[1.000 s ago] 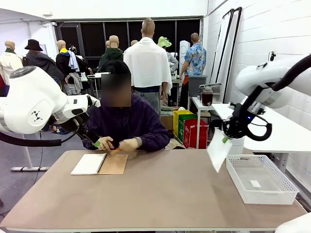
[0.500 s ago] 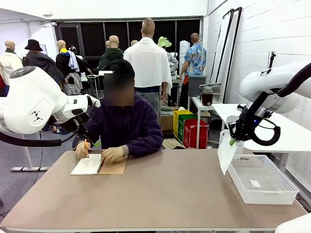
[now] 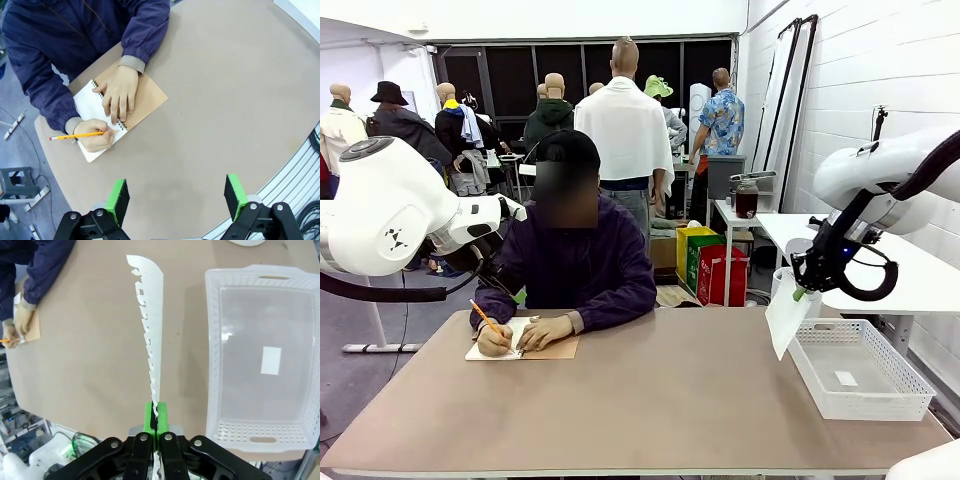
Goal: Sort the paper based on its condition.
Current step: If a person hands you a paper, place it in the Organizing basket , and if it's crumpled, put it in the Trash can.
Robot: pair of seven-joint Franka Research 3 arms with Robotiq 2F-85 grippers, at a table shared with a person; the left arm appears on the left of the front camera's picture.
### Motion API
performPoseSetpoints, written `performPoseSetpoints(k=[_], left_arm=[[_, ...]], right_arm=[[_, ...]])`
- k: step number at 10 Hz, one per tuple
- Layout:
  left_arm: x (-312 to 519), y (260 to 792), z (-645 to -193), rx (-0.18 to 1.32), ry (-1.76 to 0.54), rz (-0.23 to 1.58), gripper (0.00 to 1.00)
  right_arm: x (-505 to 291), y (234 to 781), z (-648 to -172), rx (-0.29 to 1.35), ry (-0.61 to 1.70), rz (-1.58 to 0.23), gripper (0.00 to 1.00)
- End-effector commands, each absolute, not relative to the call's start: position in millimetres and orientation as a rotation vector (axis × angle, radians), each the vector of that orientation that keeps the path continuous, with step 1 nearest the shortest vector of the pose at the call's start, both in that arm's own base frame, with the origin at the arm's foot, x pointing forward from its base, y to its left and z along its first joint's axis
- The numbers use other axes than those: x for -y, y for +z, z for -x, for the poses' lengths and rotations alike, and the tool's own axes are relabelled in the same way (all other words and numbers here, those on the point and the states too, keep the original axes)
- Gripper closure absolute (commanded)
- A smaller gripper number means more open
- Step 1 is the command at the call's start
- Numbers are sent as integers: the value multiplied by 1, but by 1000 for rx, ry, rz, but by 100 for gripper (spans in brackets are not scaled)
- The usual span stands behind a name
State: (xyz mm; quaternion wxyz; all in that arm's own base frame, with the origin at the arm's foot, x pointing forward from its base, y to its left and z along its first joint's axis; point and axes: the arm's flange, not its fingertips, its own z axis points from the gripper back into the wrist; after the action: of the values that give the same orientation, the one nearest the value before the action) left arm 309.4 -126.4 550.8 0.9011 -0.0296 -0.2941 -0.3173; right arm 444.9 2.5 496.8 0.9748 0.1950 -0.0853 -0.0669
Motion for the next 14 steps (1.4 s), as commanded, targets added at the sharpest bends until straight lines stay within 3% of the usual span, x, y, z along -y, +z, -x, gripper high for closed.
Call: performPoseSetpoints(k=[1,7,14], left_arm=[[125,550,-310,604,-655,63,0],[125,550,-310,604,-655,63,0],[125,550,-310,604,-655,63,0]], right_arm=[[16,487,-437,142,-129,-357,100],[68,483,-436,157,-66,-325,100],[75,428,-449,101,-4,-350,100]])
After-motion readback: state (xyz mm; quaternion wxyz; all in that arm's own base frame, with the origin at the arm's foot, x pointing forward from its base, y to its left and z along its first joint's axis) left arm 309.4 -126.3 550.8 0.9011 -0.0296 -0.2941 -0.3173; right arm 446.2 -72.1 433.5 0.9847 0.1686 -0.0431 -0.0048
